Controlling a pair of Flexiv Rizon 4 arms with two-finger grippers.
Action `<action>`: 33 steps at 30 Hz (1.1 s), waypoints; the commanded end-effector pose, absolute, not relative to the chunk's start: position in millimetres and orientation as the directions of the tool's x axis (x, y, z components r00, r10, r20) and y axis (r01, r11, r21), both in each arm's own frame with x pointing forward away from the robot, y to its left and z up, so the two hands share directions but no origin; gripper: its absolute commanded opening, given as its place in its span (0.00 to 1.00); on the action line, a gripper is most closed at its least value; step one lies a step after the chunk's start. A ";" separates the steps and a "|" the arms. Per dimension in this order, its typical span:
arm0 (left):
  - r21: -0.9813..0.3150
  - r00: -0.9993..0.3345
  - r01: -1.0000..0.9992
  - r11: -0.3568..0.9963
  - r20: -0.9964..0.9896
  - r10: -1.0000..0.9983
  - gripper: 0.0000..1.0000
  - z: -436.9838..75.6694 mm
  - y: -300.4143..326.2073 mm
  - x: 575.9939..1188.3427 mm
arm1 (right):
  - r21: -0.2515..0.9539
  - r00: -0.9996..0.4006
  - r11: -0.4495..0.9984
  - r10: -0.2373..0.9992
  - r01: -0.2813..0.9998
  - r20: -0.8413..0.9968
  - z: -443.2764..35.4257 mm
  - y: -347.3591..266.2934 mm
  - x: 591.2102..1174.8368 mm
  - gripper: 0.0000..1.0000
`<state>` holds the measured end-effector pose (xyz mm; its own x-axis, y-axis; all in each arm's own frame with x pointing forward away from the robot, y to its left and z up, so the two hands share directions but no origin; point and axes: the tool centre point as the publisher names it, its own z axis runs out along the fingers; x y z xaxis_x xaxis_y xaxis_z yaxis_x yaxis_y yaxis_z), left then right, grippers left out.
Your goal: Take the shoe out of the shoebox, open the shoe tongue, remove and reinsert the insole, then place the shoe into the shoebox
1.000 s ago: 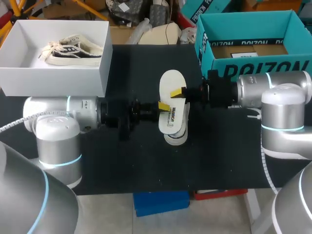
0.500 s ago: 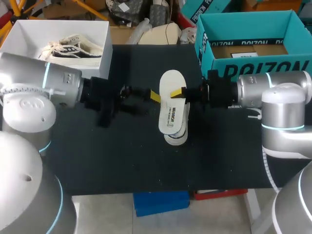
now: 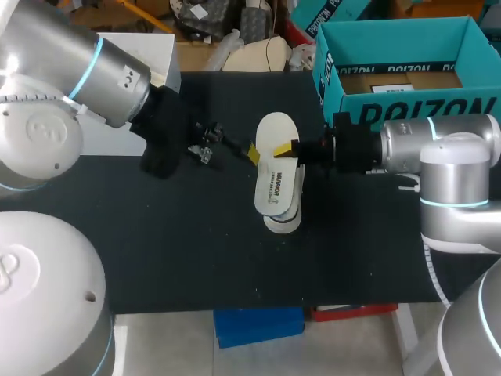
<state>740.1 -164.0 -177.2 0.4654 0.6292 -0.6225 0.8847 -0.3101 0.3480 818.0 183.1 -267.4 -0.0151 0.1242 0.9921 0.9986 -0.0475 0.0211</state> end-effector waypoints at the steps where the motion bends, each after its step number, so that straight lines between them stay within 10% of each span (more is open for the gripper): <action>1: 0.275 0.476 0.868 -0.413 -0.224 0.850 1.00 -170.7 -167.0 744.0 | 0.022 -0.015 -0.051 0.126 0.998 0.992 -267.6 184.2 817.3 0.00; 12: -0.047 0.038 0.998 -0.038 -0.004 0.999 1.00 -190.2 -195.3 749.5 | 0.022 -0.015 -0.051 0.126 0.998 0.992 -267.6 184.2 817.3 0.00; 33: 0.033 0.040 0.998 -0.045 0.126 0.991 1.00 -205.7 -222.1 749.0 | 0.022 -0.015 -0.051 0.126 0.998 0.992 -267.6 184.2 817.3 0.00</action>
<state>744.0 -214.0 -203.3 0.0509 0.9885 -0.1423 0.9982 -0.0458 0.0390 817.3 182.9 -267.3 -0.0153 0.1246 0.9921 0.9986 -0.0488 0.0216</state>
